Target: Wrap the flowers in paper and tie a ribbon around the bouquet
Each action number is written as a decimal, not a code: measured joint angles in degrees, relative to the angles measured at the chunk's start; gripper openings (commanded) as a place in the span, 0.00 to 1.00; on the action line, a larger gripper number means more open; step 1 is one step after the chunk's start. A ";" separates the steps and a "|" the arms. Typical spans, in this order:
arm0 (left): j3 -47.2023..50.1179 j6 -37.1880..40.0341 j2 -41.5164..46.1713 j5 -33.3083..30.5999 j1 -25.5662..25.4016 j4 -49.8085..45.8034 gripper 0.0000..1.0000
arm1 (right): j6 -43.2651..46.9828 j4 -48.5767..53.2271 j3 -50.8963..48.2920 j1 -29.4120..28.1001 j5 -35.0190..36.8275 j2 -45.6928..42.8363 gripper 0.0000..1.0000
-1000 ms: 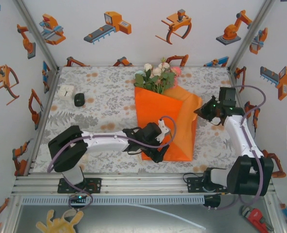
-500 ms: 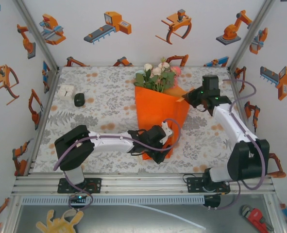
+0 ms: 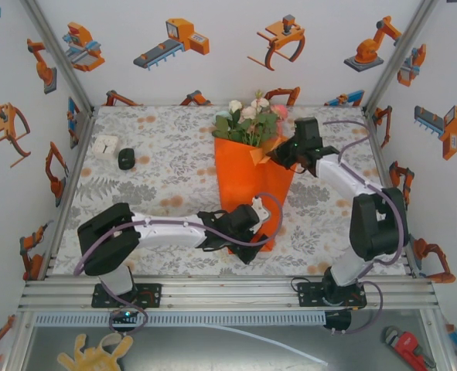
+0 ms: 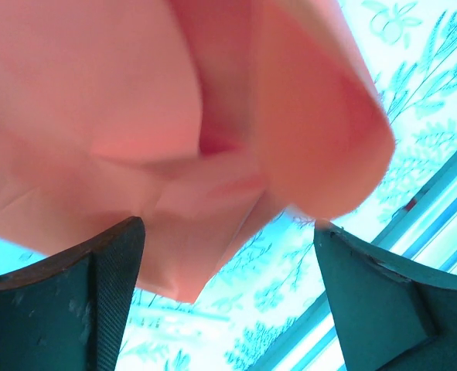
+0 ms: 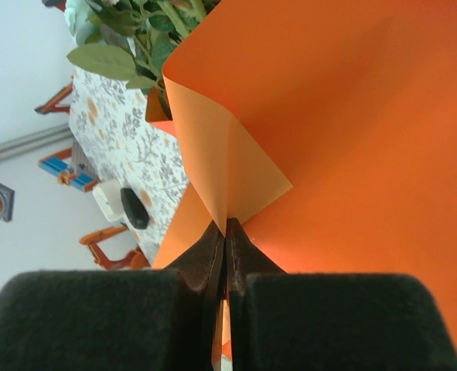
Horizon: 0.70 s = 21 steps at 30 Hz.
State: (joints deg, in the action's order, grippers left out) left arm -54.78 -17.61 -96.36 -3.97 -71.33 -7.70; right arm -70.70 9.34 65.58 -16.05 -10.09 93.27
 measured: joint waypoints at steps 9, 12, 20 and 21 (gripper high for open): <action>7.32 1.73 18.21 1.51 0.02 4.74 0.94 | 9.11 0.83 -4.66 -0.57 -1.88 -7.91 0.14; 8.46 0.46 23.26 1.88 0.52 6.73 0.92 | 10.40 0.61 -4.79 -1.55 -2.16 -7.50 0.14; 4.24 -5.44 13.29 2.97 3.96 13.09 0.82 | 6.43 -1.70 -4.79 -3.32 -2.21 -4.20 0.12; 3.63 -6.16 10.78 3.15 4.04 13.81 0.82 | 4.98 -2.40 -4.79 -3.32 -2.05 -3.85 0.12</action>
State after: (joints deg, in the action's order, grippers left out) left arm -51.16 -23.77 -85.58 -0.82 -67.29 6.11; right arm -65.71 6.94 60.80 -19.38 -12.14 89.43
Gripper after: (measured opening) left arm 0.820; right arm 0.124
